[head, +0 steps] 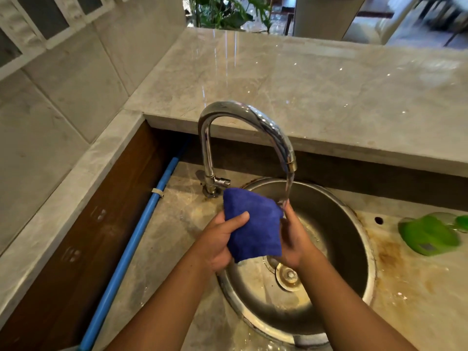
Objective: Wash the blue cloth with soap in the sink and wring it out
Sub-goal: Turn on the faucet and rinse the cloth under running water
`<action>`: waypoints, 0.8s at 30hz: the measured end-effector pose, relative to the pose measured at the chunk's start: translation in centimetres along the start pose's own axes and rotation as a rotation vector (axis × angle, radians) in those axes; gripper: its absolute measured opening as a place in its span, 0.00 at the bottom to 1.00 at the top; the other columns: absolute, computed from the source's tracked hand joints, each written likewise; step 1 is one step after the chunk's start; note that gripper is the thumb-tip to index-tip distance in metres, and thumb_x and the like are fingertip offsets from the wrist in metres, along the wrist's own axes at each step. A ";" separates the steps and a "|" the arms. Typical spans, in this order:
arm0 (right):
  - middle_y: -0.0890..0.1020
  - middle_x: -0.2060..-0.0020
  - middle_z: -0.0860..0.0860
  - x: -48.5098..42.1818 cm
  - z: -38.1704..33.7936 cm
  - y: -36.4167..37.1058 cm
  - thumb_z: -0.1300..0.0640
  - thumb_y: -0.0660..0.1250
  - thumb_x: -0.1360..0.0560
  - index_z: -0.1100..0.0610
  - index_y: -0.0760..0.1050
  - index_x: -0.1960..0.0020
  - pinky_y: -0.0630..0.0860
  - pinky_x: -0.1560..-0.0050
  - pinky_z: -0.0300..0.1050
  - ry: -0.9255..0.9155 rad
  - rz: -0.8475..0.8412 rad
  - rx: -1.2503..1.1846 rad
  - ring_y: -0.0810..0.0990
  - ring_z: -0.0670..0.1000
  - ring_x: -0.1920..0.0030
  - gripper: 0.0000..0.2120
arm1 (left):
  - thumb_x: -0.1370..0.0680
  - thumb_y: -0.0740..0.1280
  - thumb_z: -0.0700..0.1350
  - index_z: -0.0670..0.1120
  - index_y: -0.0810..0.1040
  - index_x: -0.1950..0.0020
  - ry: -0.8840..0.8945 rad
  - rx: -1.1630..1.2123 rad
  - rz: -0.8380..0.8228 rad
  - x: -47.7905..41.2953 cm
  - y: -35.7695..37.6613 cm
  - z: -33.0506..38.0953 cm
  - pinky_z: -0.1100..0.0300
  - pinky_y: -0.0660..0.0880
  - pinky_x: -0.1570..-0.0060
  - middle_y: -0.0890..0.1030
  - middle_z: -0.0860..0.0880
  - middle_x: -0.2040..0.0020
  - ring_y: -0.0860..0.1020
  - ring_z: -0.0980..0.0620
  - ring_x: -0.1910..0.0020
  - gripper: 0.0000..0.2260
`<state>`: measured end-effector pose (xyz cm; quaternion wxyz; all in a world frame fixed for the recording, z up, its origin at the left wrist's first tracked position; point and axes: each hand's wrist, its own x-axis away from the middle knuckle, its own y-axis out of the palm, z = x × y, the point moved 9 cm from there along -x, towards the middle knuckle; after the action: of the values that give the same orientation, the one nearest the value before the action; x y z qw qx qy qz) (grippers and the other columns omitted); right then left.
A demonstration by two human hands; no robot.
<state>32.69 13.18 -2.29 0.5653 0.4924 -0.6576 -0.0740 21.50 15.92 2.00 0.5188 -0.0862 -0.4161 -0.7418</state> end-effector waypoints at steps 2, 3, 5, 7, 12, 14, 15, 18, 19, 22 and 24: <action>0.83 0.40 0.61 1.0 -1.0 -0.7 0.37 0.61 0.23 0.57 0.79 0.37 0.81 0.46 0.56 -0.021 0.025 -0.026 0.85 0.61 0.45 0.27 | 0.21 0.67 0.39 0.48 0.75 0.33 -0.021 -0.044 -0.022 -1.2 1.7 -0.3 0.44 0.77 0.39 0.84 0.44 0.40 0.83 0.43 0.41 0.17; 0.83 0.40 0.61 1.4 -1.5 -1.0 0.38 0.62 0.22 0.58 0.80 0.37 0.79 0.44 0.57 -0.035 0.044 -0.031 0.84 0.61 0.44 0.26 | 0.20 0.66 0.41 0.48 0.75 0.34 -0.033 -0.053 -0.028 -1.7 2.5 -0.4 0.44 0.77 0.39 0.84 0.44 0.41 0.83 0.43 0.42 0.14; 0.83 0.41 0.62 2.1 -2.6 -1.4 0.44 0.65 0.22 0.60 0.79 0.39 0.77 0.42 0.59 -0.082 0.083 0.002 0.83 0.62 0.42 0.22 | 0.18 0.64 0.45 0.46 0.76 0.34 -0.058 -0.052 -0.027 -2.8 3.9 -0.6 0.44 0.79 0.43 0.84 0.42 0.42 0.83 0.43 0.44 0.13; 0.84 0.43 0.63 2.6 -4.6 -2.2 0.53 0.67 0.21 0.61 0.78 0.38 0.79 0.43 0.61 -0.199 0.152 0.123 0.83 0.62 0.44 0.16 | 0.18 0.64 0.48 0.45 0.76 0.35 -0.071 -0.082 -0.005 -3.9 4.6 -0.9 0.45 0.81 0.49 0.85 0.41 0.43 0.84 0.42 0.47 0.13; 0.84 0.45 0.52 5.7 -10.4 -2.2 0.53 0.68 0.21 0.53 0.76 0.38 0.81 0.43 0.59 -0.680 0.483 0.826 0.84 0.51 0.47 0.13 | 0.17 0.63 0.49 0.46 0.79 0.42 0.056 -0.318 0.168 -5.5 4.3 -0.4 0.40 0.80 0.44 0.85 0.42 0.46 0.84 0.41 0.48 0.10; 0.84 0.51 0.50 7.0 -10.1 -0.5 0.54 0.67 0.21 0.53 0.77 0.43 0.82 0.48 0.51 -0.839 0.483 0.894 0.84 0.47 0.52 0.08 | 0.17 0.61 0.49 0.46 0.80 0.45 0.090 -0.393 0.227 -5.8 4.6 -0.5 0.43 0.80 0.45 0.85 0.42 0.48 0.84 0.42 0.49 0.11; 0.85 0.55 0.50 7.4 -9.3 0.6 0.55 0.67 0.21 0.53 0.77 0.46 0.82 0.52 0.45 -0.886 0.442 0.882 0.84 0.46 0.55 0.05 | 0.17 0.61 0.50 0.45 0.80 0.47 0.101 -0.415 0.268 -6.1 4.5 -0.7 0.46 0.81 0.47 0.85 0.43 0.50 0.84 0.43 0.51 0.11; 0.83 0.62 0.49 7.2 -6.8 2.6 0.52 0.65 0.20 0.52 0.78 0.51 0.77 0.61 0.36 -0.937 0.434 0.945 0.82 0.43 0.62 0.05 | 0.16 0.57 0.48 0.44 0.78 0.58 0.047 -0.321 0.292 -6.2 5.1 -1.9 0.57 0.78 0.62 0.80 0.44 0.62 0.81 0.47 0.65 0.16; 0.82 0.63 0.48 6.5 -6.5 2.2 0.50 0.64 0.19 0.52 0.78 0.51 0.77 0.61 0.37 -0.942 0.492 0.966 0.81 0.44 0.63 0.07 | 0.16 0.57 0.48 0.45 0.77 0.61 -0.005 -0.299 0.288 -6.0 5.5 -2.7 0.58 0.75 0.66 0.78 0.45 0.65 0.78 0.49 0.68 0.17; 0.82 0.61 0.49 4.1 -7.0 0.8 0.47 0.61 0.19 0.52 0.76 0.51 0.78 0.56 0.48 -0.881 0.668 1.060 0.81 0.49 0.60 0.10 | 0.18 0.62 0.51 0.45 0.79 0.59 -0.058 -0.282 0.274 -5.5 5.2 -4.3 0.56 0.76 0.61 0.80 0.45 0.64 0.80 0.47 0.65 0.14; 0.82 0.60 0.52 2.3 -7.6 -0.1 0.48 0.61 0.19 0.54 0.76 0.52 0.77 0.56 0.49 -0.786 0.666 1.108 0.80 0.53 0.58 0.11 | 0.18 0.64 0.50 0.45 0.80 0.52 -0.046 -0.217 0.243 -5.3 4.9 -4.8 0.49 0.80 0.52 0.84 0.42 0.58 0.83 0.44 0.57 0.10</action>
<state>39.29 14.94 1.86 -0.0485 0.4173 -0.8657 0.2720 29.43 15.69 -1.48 0.5827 -0.2085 -0.3320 -0.7119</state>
